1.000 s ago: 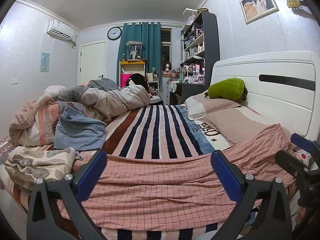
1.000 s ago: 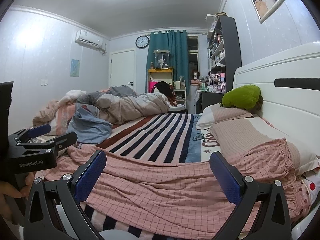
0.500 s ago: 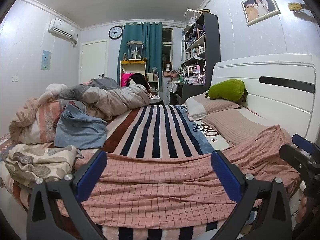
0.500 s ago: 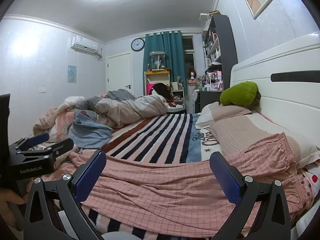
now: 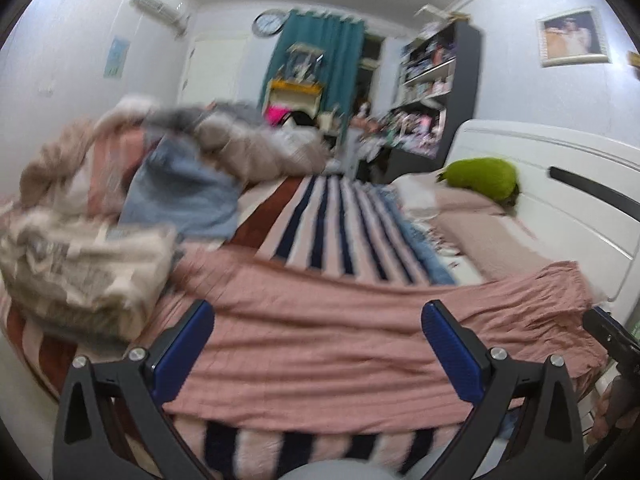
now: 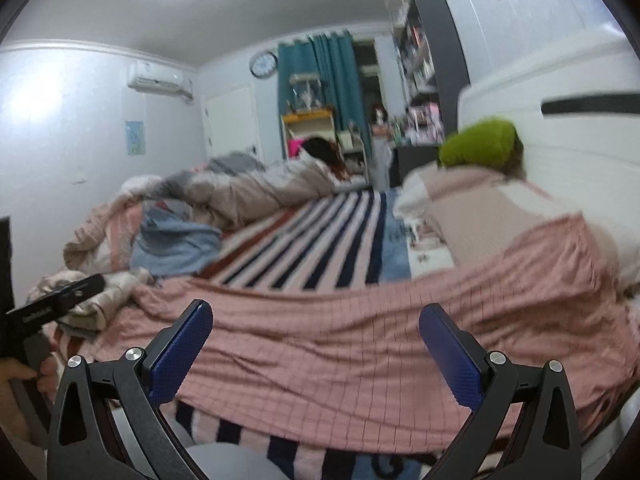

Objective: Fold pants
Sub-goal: 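Lower both tools onto the pink pants legs and close both grippers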

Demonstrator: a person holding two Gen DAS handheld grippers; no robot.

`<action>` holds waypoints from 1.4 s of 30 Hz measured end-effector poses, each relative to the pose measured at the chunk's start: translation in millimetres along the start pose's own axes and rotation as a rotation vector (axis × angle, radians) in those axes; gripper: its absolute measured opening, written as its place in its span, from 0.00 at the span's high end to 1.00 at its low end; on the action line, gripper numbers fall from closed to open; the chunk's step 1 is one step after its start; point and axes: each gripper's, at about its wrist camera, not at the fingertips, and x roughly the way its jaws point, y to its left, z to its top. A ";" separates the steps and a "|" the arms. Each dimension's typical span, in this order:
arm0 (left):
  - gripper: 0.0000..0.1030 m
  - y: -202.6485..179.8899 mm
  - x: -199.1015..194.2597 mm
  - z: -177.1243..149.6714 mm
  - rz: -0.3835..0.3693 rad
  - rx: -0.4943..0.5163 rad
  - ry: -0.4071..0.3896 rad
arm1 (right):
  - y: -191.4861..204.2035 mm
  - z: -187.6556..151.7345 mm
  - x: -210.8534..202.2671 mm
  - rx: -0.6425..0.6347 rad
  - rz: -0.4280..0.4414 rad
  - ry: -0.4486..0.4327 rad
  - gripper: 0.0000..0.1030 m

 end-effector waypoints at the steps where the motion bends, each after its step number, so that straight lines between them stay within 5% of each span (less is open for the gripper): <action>1: 0.01 11.8 6.4 -6.1 0.014 -0.016 0.027 | -1.0 -5.7 7.7 0.000 -0.008 0.027 0.00; 6: 0.01 67.0 38.0 -45.3 0.035 -0.135 0.188 | -3.5 -33.3 46.3 0.001 -0.023 0.163 0.01; 12: 0.10 90.3 65.0 -77.8 -0.033 -0.271 0.297 | -11.1 -51.5 76.5 0.030 -0.036 0.237 0.01; 21: 0.10 80.6 70.8 -80.3 -0.041 -0.309 0.345 | -63.2 -75.8 59.0 0.110 -0.147 0.299 0.01; 25: 0.10 72.7 71.4 -85.1 -0.072 -0.304 0.407 | -95.0 -94.1 45.8 0.180 -0.210 0.347 0.20; 28: 0.10 69.1 73.0 -86.3 -0.069 -0.267 0.425 | -117.3 -108.6 36.8 0.254 -0.237 0.368 0.21; 35: 0.11 77.4 83.4 -74.0 -0.070 -0.315 0.364 | -152.2 -121.6 26.1 0.385 -0.245 0.334 0.23; 37: 0.15 78.4 87.9 -68.8 -0.059 -0.325 0.344 | -158.2 -117.3 25.9 0.398 -0.251 0.301 0.23; 39: 0.29 79.1 92.3 -63.3 -0.048 -0.329 0.319 | -163.9 -112.2 25.8 0.408 -0.267 0.269 0.26; 42: 0.52 81.6 101.1 -56.6 -0.026 -0.332 0.305 | -168.6 -105.4 27.6 0.419 -0.299 0.233 0.43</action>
